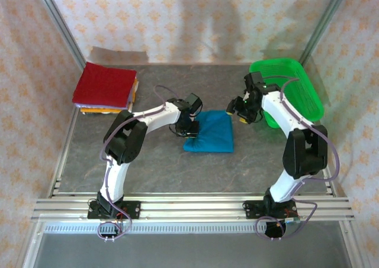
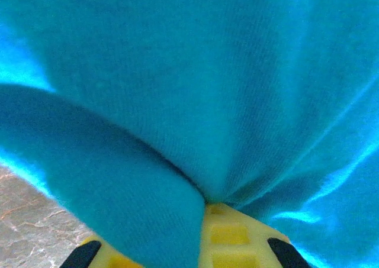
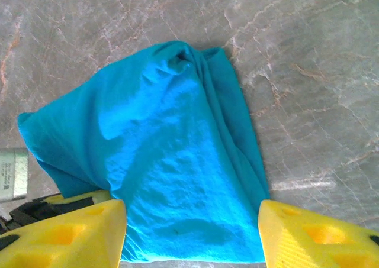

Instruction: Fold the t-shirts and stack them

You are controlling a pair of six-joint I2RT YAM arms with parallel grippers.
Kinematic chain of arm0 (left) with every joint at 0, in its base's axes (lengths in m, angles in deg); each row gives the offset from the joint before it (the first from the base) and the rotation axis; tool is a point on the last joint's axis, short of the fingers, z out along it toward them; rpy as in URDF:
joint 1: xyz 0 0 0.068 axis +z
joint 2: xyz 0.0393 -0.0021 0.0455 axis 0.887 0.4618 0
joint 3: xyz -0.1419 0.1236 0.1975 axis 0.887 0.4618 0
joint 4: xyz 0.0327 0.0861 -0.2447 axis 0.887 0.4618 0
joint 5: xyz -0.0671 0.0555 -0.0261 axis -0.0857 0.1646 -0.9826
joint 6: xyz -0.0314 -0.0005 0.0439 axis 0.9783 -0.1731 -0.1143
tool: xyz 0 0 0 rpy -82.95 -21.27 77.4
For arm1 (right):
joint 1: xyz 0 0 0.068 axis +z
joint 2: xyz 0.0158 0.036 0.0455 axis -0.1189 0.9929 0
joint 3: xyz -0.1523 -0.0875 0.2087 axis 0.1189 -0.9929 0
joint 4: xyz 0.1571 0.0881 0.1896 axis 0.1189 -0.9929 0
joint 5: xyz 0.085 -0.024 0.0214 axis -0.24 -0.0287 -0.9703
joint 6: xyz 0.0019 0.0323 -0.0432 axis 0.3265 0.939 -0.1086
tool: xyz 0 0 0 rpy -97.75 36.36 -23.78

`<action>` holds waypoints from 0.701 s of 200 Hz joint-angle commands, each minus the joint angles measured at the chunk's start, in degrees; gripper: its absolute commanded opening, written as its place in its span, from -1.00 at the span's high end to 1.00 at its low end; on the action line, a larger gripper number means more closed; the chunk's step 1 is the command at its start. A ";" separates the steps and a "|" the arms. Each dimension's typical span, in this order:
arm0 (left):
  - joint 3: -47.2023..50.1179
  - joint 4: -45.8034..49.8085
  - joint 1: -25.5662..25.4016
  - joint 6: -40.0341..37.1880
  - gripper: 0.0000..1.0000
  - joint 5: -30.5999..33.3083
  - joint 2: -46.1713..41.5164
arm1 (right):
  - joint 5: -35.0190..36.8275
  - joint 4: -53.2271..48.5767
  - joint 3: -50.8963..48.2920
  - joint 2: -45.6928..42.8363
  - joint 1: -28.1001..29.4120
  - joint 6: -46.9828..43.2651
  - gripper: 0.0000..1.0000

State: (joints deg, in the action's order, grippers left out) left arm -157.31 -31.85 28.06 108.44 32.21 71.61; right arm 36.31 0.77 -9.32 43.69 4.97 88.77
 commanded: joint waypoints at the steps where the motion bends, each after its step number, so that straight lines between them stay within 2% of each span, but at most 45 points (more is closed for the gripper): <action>1: -0.63 5.08 2.48 -5.03 1.00 5.95 1.58 | 0.21 -2.16 -1.66 -3.46 -0.03 -1.00 -0.21; 73: -22.78 27.69 6.95 -22.16 1.00 25.03 0.26 | -0.22 -1.97 -6.93 -8.89 -0.06 0.04 -0.21; 125: -36.69 36.63 10.96 -34.46 1.00 39.31 1.94 | -3.47 -3.29 -7.16 -10.18 0.00 -0.48 -0.21; 140: -40.59 37.75 12.29 -38.35 1.00 40.85 2.68 | -4.53 -4.48 -6.44 -9.94 -0.04 -1.26 -0.20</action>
State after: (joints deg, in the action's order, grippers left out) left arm -191.95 -0.48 37.92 79.24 63.33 72.66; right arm 33.99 -0.96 -16.18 35.04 5.01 88.75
